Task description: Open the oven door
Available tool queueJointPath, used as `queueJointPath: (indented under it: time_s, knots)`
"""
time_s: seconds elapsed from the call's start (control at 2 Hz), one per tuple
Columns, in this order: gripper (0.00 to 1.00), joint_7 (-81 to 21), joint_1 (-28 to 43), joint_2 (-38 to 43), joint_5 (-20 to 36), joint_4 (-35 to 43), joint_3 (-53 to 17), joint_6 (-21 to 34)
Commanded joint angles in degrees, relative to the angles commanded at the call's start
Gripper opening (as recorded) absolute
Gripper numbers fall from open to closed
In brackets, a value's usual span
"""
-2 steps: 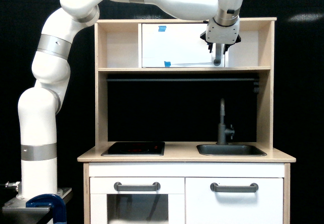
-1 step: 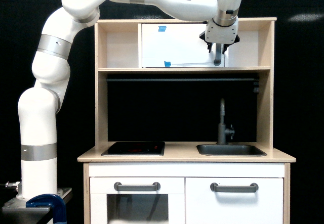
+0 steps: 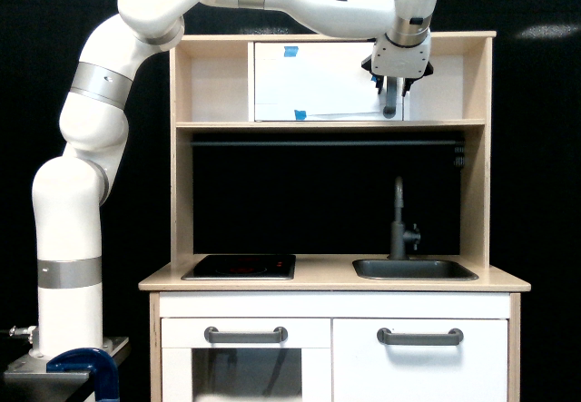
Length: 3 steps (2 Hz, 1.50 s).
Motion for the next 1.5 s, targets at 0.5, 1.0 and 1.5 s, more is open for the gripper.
queueJointPath:
  time_s: [0.5, 1.0, 1.5]
  knots:
    - [0.00, 0.41, -0.55, -0.56, -0.49, -0.51, 1.43, -0.71]
    - [0.00, 0.28, -1.20, -0.65, -0.62, -0.60, 1.84, -0.49]
    - [0.00, -0.10, -3.00, -1.32, -0.88, -1.12, 2.61, 0.51]
